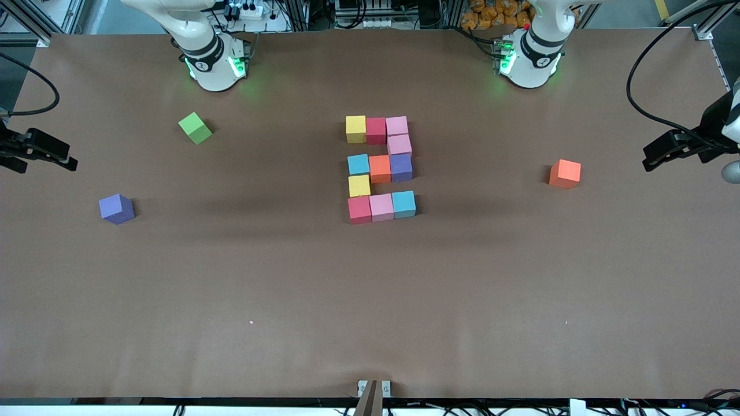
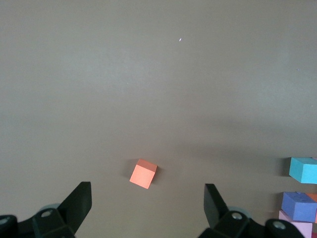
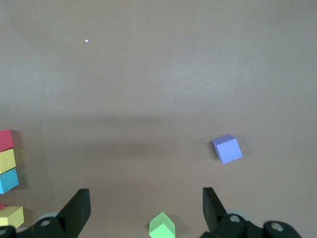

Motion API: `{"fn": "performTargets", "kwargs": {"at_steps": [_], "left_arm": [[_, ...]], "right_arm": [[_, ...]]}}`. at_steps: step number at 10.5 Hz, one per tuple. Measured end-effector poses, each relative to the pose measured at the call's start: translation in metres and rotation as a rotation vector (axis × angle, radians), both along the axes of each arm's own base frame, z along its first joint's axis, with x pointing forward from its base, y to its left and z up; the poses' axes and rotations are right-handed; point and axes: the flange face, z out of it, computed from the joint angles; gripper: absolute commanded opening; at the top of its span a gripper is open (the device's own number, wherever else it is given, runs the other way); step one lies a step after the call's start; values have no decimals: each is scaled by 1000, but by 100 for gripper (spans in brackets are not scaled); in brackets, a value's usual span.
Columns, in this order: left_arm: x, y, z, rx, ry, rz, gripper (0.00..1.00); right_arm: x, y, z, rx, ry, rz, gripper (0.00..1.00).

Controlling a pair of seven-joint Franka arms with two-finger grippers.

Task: Form number 2 with 11 blocks

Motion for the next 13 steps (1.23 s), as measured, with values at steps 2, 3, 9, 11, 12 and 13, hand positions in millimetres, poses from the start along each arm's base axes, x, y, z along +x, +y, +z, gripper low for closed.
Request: {"fn": "performTargets", "kwargs": {"at_steps": [2,3,9,11,12,13], "left_arm": [[0,-2,0,-2,0,-3,100],[0,-2,0,-2,0,-3,100],[-5,3,9,0,-16,5,100],[-5,3,10,0,-17,5,100],[-6,2,11,0,-19,4,100],[-7,0,13,-12,-22,2,100]], "right_arm": [[0,0,0,0,0,0,100],[0,0,0,0,0,0,100],[-5,5,12,1,-2,10,100],[-8,7,12,1,20,14,100],[-10,6,13,-4,32,14,100],[-12,5,14,-8,35,13,100]]}}
